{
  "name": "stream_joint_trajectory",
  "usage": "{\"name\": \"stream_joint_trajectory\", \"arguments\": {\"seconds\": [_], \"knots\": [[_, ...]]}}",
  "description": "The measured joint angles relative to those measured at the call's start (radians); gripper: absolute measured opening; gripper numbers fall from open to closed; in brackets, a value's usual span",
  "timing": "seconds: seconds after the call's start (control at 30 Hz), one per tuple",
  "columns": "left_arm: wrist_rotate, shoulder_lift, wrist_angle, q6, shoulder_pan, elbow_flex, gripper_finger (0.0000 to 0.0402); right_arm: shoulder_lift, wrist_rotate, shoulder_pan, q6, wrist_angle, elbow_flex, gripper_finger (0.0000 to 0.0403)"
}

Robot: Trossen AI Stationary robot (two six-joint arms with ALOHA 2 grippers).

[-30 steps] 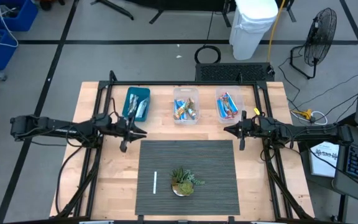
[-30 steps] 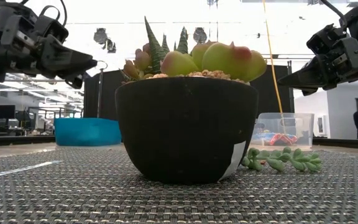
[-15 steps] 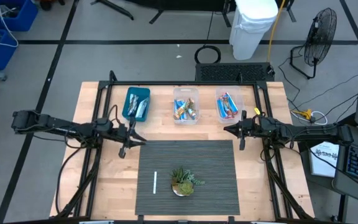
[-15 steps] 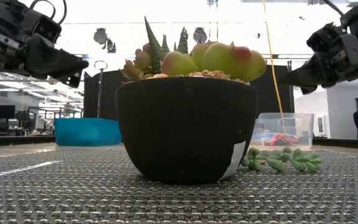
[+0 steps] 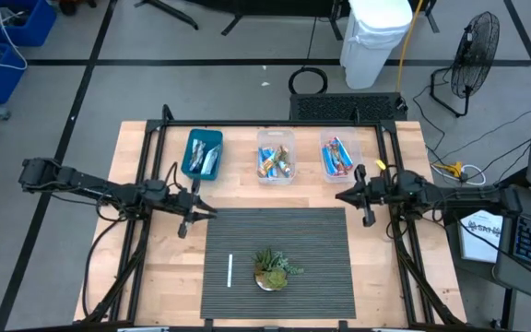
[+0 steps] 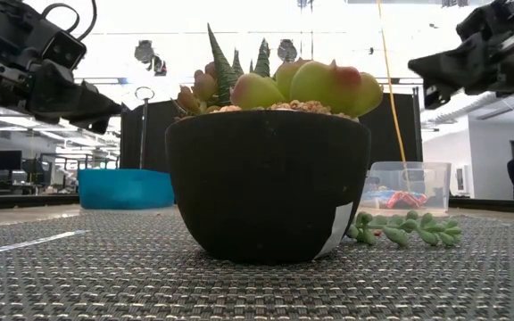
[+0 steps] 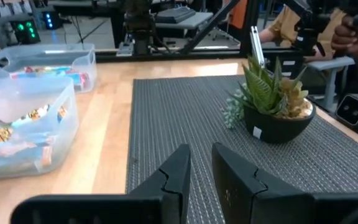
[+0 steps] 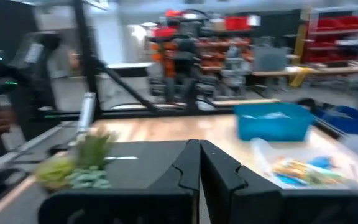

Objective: Pick and place Granola Bars by type
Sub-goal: Return to Home Position

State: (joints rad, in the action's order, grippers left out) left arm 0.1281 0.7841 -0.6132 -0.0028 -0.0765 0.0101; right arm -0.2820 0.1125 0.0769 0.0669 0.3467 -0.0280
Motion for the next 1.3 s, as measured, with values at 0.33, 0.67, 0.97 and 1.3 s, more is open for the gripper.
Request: {"name": "stream_joint_trajectory", "arguments": {"seconds": [0.33,0.67,0.97,1.3], "knots": [[-0.025,0.0,0.013,-0.011,0.0,0.0,0.0074,0.152,0.155,0.0,0.0,-0.028,0.0,0.0004],[-0.028,0.0,0.022,-0.009,0.0,0.0,0.0074,0.28,0.175,0.0,-0.008,-0.2,0.0,0.0004],[-0.078,0.0,0.028,0.002,0.0,0.001,0.0074,0.28,0.124,0.0,-0.002,-0.225,0.014,0.0004],[-0.103,0.0,0.027,0.02,0.0,0.001,0.0074,0.28,0.03,0.0,-0.003,-0.243,0.014,0.0004]]}}
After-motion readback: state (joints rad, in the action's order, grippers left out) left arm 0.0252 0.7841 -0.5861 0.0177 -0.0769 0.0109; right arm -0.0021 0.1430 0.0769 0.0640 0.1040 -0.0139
